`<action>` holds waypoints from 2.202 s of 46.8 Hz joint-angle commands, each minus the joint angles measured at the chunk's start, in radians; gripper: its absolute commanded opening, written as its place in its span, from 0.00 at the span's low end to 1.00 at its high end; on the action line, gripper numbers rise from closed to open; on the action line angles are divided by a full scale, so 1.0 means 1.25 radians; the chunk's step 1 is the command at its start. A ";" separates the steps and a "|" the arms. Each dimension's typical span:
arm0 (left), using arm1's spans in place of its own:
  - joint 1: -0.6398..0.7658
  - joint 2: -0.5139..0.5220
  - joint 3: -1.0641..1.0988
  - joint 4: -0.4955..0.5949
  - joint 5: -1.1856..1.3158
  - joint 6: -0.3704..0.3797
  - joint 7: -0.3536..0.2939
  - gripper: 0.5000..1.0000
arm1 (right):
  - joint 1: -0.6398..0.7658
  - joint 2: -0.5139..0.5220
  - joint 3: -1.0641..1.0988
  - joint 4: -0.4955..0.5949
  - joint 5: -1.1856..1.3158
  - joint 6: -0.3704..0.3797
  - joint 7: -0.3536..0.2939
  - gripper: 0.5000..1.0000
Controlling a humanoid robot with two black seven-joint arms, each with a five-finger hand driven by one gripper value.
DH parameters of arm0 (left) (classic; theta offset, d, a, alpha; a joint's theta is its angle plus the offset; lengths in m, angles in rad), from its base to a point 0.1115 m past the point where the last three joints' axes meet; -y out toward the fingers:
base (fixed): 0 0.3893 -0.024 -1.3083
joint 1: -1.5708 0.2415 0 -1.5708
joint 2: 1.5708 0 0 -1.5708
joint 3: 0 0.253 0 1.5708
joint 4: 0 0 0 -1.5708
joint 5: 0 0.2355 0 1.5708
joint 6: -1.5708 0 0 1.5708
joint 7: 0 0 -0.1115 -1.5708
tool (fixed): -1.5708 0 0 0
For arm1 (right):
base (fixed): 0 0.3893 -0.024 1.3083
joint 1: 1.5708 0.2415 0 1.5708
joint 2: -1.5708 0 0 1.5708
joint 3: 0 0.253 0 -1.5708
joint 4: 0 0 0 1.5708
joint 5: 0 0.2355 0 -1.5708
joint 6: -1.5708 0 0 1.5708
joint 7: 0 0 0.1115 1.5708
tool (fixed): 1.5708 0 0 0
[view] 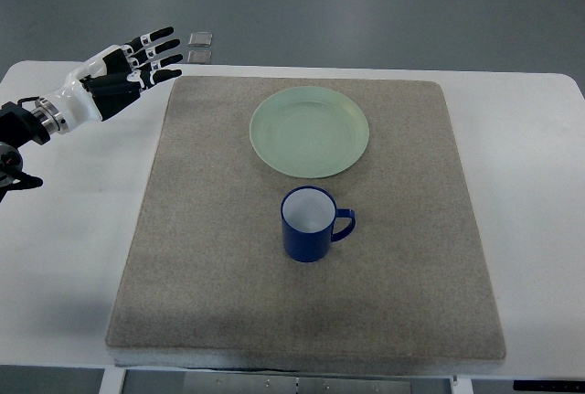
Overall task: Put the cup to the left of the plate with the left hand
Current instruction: 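Lower the left hand from above the pad toward the blue mug, then reach the left hand around the blue mug's body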
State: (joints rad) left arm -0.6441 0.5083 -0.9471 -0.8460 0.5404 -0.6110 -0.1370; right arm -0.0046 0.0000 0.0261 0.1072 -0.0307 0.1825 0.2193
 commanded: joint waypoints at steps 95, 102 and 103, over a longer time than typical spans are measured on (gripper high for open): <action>0.113 -0.148 0.205 -0.217 0.358 0.000 -0.216 0.99 | -0.001 0.000 0.000 0.000 0.000 0.000 0.000 0.86; 0.113 -0.154 0.210 -0.214 0.359 0.000 -0.214 0.99 | 0.000 0.000 0.000 0.000 0.000 0.000 0.000 0.86; 0.113 -0.154 0.212 -0.214 0.359 0.000 -0.214 0.99 | 0.000 0.000 0.000 -0.001 0.000 0.000 0.000 0.86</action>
State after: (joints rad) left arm -0.5034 0.3175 -0.6863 -1.1142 0.9892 -0.6107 -0.4052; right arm -0.0048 0.0000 0.0261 0.1072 -0.0307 0.1826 0.2194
